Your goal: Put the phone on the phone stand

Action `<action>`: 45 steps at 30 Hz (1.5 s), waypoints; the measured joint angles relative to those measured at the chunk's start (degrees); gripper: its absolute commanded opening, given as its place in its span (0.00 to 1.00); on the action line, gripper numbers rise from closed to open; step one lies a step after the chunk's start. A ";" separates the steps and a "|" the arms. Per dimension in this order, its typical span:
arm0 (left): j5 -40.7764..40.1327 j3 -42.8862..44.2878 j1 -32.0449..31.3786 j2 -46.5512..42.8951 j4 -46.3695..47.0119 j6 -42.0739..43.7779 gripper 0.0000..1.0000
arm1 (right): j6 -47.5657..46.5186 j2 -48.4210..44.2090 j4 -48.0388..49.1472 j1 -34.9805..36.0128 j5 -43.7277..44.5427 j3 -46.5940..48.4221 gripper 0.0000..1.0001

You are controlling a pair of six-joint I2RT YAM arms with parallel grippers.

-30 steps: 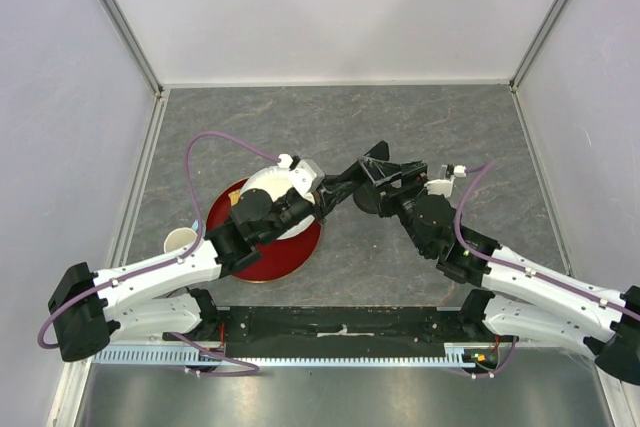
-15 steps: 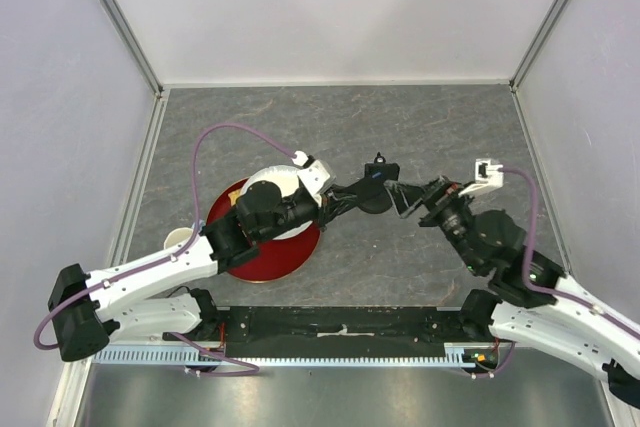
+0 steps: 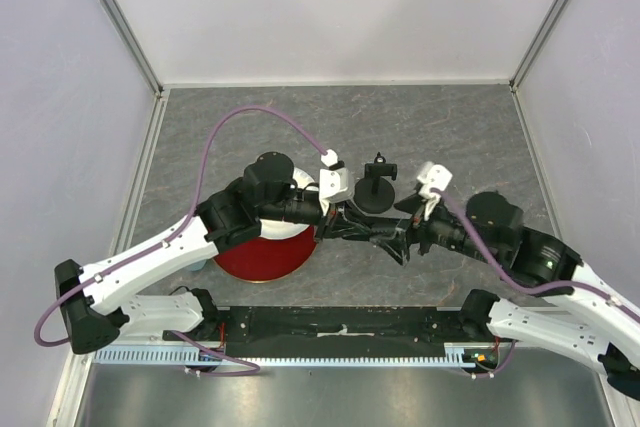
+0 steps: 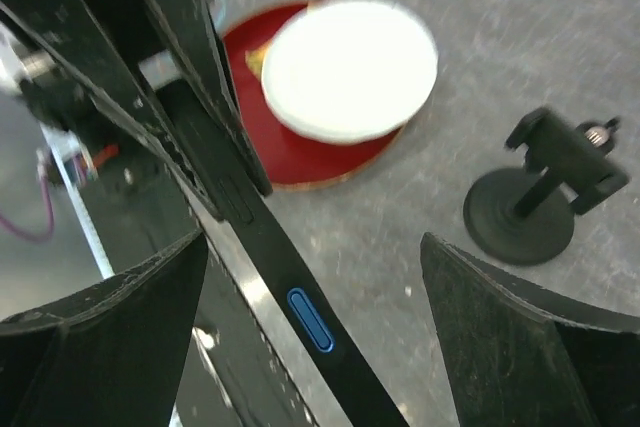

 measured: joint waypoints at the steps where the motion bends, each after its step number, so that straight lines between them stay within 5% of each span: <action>1: 1.57 0.55 0.17 0.46 -1.55 0.70 0.02 | -1.31 1.20 -1.14 0.00 -1.88 0.00 0.91; 19: 13.25 4.76 4.42 3.37 -13.99 5.09 0.02 | -10.32 6.54 -8.61 0.02 -14.14 -0.17 0.43; 23: 13.94 4.79 4.68 3.52 -15.37 5.92 0.02 | -11.30 7.82 -9.42 0.00 -15.32 -0.17 0.00; 26: 16.06 5.03 4.61 3.52 -15.65 6.93 0.06 | -11.82 7.37 -9.68 0.46 -17.99 -0.17 0.00; 31: 15.17 5.42 5.35 3.45 -13.35 4.35 0.59 | -10.51 4.46 -5.86 0.44 -16.74 -3.28 0.00; 39: 14.16 0.13 14.95 -1.97 8.68 -13.40 0.68 | -0.28 -10.38 14.45 0.22 -4.92 -24.13 0.00; 45: 14.27 -2.89 18.21 -0.33 21.07 -25.64 0.70 | 7.19 -10.86 31.76 0.20 -0.68 -29.83 0.00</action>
